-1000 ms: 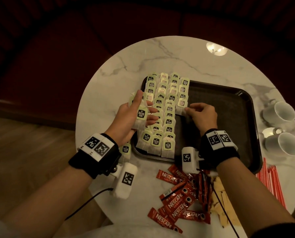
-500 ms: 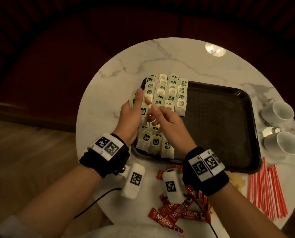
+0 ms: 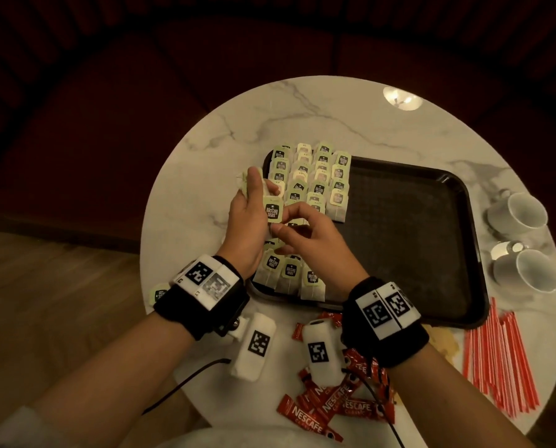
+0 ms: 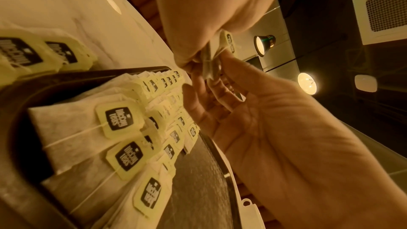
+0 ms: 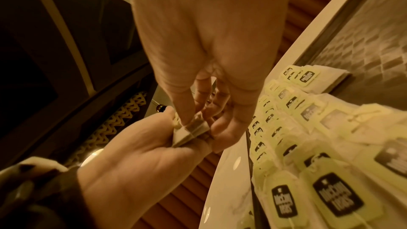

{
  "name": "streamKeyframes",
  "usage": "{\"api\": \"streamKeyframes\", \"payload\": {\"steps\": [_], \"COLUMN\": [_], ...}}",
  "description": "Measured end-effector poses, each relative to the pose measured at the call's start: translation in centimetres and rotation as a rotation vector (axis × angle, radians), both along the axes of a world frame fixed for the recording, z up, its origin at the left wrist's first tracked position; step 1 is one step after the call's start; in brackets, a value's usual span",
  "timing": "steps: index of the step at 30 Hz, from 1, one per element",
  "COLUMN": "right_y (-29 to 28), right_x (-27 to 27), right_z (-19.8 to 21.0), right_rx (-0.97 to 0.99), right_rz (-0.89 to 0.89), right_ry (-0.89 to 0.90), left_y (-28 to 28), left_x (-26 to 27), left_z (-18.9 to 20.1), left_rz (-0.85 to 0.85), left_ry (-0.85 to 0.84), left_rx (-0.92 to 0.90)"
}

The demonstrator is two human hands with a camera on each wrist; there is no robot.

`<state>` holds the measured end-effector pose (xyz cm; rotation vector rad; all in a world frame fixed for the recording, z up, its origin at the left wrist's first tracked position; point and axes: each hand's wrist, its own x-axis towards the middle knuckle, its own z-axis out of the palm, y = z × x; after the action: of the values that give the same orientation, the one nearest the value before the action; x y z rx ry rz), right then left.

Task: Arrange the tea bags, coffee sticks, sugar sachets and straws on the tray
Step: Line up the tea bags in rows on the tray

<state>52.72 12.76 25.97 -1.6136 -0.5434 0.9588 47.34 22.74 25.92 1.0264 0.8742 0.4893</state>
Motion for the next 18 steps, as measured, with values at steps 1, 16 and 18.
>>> {"api": "streamKeyframes", "payload": {"steps": [1,16,18], "right_y": [0.0,-1.4,-1.8], "right_x": [-0.1,1.4,2.0], "right_z": [0.1,0.3,0.4], "right_rx": [0.016,0.05,0.048], "right_rz": [0.002,-0.152,-0.163], "right_ry": [0.018,0.082,0.098], "left_y": [0.0,1.8,2.0], "left_x": [0.0,-0.5,-0.9], "left_z": [0.0,-0.4,-0.4], "left_rz": [0.009,-0.027,-0.059], "left_ry": [-0.005,-0.018,0.016], "left_rx": [0.0,0.076,0.095]}}
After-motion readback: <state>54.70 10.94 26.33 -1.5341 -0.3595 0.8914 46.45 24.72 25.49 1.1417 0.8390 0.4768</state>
